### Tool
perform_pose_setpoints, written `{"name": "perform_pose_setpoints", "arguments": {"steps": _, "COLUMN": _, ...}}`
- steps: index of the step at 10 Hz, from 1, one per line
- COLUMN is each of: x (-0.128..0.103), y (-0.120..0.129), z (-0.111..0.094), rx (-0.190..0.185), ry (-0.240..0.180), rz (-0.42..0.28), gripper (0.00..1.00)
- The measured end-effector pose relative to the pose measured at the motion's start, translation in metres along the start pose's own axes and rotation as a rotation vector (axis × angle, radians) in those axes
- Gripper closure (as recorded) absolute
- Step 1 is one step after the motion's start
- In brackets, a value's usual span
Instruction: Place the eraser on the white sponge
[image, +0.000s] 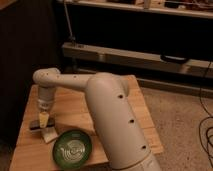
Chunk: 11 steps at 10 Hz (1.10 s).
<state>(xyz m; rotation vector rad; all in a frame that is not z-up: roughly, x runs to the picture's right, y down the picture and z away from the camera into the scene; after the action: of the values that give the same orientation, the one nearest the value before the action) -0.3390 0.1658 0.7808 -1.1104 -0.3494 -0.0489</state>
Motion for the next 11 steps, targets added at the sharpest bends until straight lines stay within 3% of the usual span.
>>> {"name": "perform_pose_setpoints", "arguments": {"steps": 11, "x": 0.0013, "y": 0.0025, "z": 0.0012, "rx": 0.007, "ry": 0.003, "rz": 0.0, "gripper": 0.65}}
